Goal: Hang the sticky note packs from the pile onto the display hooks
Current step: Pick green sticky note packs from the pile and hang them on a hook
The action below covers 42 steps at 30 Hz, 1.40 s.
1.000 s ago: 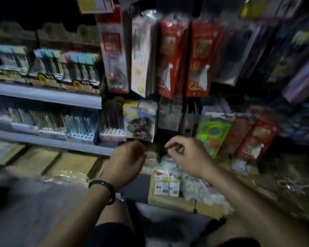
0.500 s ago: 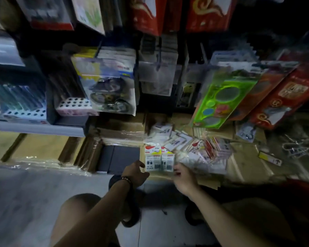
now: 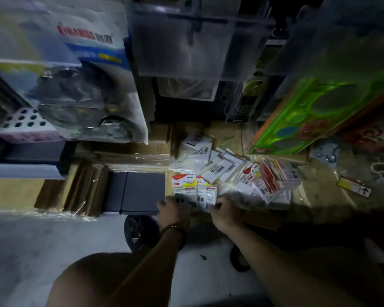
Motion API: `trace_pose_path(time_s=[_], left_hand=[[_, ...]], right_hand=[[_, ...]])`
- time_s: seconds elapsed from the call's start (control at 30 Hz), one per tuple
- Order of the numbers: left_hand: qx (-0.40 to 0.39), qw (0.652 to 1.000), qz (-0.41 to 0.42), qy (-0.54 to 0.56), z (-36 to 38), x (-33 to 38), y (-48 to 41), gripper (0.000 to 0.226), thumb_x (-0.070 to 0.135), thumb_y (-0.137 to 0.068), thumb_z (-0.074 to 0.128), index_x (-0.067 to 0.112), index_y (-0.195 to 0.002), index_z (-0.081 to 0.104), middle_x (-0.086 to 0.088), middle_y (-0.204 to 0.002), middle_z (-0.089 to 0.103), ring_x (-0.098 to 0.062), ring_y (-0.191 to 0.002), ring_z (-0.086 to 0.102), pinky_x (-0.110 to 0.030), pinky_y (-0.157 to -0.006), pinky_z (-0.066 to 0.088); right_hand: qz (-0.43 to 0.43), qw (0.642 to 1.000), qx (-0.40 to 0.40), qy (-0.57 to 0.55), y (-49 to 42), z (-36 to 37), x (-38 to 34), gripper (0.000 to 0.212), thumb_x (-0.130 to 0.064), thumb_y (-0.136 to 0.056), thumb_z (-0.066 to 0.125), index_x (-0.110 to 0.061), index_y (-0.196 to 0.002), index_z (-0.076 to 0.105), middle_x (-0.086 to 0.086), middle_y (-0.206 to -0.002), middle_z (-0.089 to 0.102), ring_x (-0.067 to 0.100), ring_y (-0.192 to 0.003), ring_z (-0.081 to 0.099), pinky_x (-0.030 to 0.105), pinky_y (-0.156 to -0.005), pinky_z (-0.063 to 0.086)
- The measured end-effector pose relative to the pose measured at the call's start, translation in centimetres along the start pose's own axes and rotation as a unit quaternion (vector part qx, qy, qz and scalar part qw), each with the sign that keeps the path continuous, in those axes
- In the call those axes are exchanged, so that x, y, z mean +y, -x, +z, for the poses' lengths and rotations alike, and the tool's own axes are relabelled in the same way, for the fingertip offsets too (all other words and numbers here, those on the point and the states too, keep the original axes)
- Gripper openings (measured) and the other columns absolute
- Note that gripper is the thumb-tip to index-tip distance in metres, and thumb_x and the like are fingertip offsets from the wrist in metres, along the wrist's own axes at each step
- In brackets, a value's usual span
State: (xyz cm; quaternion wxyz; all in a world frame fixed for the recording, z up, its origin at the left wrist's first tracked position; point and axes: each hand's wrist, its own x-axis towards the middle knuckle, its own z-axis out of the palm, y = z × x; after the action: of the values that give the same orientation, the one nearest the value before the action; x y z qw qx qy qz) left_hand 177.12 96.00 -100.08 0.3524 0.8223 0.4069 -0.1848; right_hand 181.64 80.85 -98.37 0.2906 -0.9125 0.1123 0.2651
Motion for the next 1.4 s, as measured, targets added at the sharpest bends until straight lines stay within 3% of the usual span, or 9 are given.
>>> trace_pose_path(time_s=[0.33,0.47,0.57,0.7,0.83,1.0,1.17,1.3,1.4], left_hand=[[0.029,0.998,-0.058,-0.024,1.7,1.2,-0.8,0.079,0.042,-0.080,0.088,0.005,-0.136,0.047,-0.017,-0.140,0.053,-0.040,-0.130,0.054,-0.049,-0.099,0.052],[0.012,0.989,-0.068,0.129,1.5,1.3,-0.6,0.058,0.033,-0.082,0.089,0.018,-0.111,0.042,-0.009,-0.114,0.066,-0.037,-0.110,0.067,-0.041,-0.082,0.056],[-0.018,0.983,-0.051,0.175,1.4,0.7,-1.0,0.050,0.025,-0.085,0.087,0.013,-0.117,0.050,-0.002,-0.111,0.065,-0.029,-0.104,0.069,-0.037,-0.080,0.054],[-0.104,0.968,-0.042,0.225,0.7,-1.2,-1.5,0.024,0.023,-0.081,0.087,0.016,-0.101,0.075,-0.005,-0.093,0.081,-0.027,-0.085,0.077,-0.054,-0.082,0.066],[-0.139,0.922,-0.035,0.360,-2.7,-0.5,1.7,0.017,0.009,-0.094,0.070,0.012,-0.110,0.075,-0.014,-0.108,0.081,-0.039,-0.100,0.078,-0.041,-0.070,0.060],[-0.154,0.873,0.015,0.463,-8.4,-0.6,7.5,0.022,0.000,-0.090,0.075,0.001,-0.112,0.074,-0.010,-0.092,0.080,-0.022,-0.076,0.074,-0.031,-0.061,0.055],[-0.166,0.832,0.103,0.519,-14.2,0.0,14.4,0.031,-0.012,-0.095,0.058,0.016,-0.104,0.068,-0.003,-0.078,0.069,-0.012,-0.061,0.063,-0.033,-0.066,0.052],[-0.167,0.812,0.139,0.542,-16.0,1.9,16.2,0.057,0.003,-0.082,0.072,0.007,-0.135,0.052,-0.025,-0.111,0.073,-0.032,-0.081,0.069,-0.043,-0.073,0.054],[-0.123,0.816,0.181,0.534,-17.6,3.6,19.7,0.075,0.028,-0.080,0.086,0.017,-0.141,0.044,-0.012,-0.122,0.076,-0.031,-0.095,0.077,-0.048,-0.081,0.062]], right_hand=[[-0.012,1.000,0.001,-0.014,0.0,1.3,-0.9,0.017,-0.027,-0.102,0.070,-0.016,-0.113,0.077,0.005,-0.111,0.078,0.027,-0.103,0.071,0.026,-0.077,0.044],[-0.029,0.999,0.000,-0.026,0.2,0.7,-0.7,0.014,-0.027,-0.103,0.069,-0.017,-0.108,0.076,0.003,-0.106,0.075,0.022,-0.098,0.066,0.026,-0.075,0.040],[-0.040,0.998,0.024,-0.043,0.9,0.5,-0.5,0.018,-0.024,-0.100,0.070,-0.021,-0.082,0.066,0.006,-0.093,0.074,0.024,-0.087,0.066,0.028,-0.068,0.038],[-0.067,0.992,0.058,-0.086,3.4,-0.1,-0.6,0.039,-0.014,-0.097,0.069,-0.018,-0.067,0.045,-0.002,-0.066,0.052,0.021,-0.069,0.051,0.032,-0.058,0.027],[-0.072,0.983,0.095,-0.142,6.3,-1.2,-1.0,0.039,-0.014,-0.099,0.066,-0.021,-0.069,0.043,-0.002,-0.064,0.051,0.024,-0.066,0.052,0.041,-0.064,0.035],[-0.117,0.953,0.127,-0.247,9.8,-4.3,-1.6,0.028,-0.035,-0.099,0.062,-0.016,-0.081,0.054,0.001,-0.073,0.062,0.030,-0.073,0.061,0.050,-0.072,0.058],[-0.178,0.929,0.114,-0.304,14.9,-8.6,-4.1,0.043,-0.054,-0.093,0.057,-0.011,-0.087,0.054,0.008,-0.073,0.058,0.041,-0.078,0.061,0.063,-0.070,0.059],[-0.206,0.915,0.081,-0.338,19.0,-10.8,-6.8,0.041,-0.049,-0.094,0.060,-0.010,-0.083,0.056,0.014,-0.075,0.054,0.029,-0.068,0.055,0.065,-0.068,0.058],[-0.234,0.898,0.050,-0.369,23.1,-13.0,-8.4,0.040,-0.044,-0.096,0.063,-0.004,-0.091,0.064,0.021,-0.079,0.057,0.018,-0.071,0.056,0.063,-0.069,0.060]])
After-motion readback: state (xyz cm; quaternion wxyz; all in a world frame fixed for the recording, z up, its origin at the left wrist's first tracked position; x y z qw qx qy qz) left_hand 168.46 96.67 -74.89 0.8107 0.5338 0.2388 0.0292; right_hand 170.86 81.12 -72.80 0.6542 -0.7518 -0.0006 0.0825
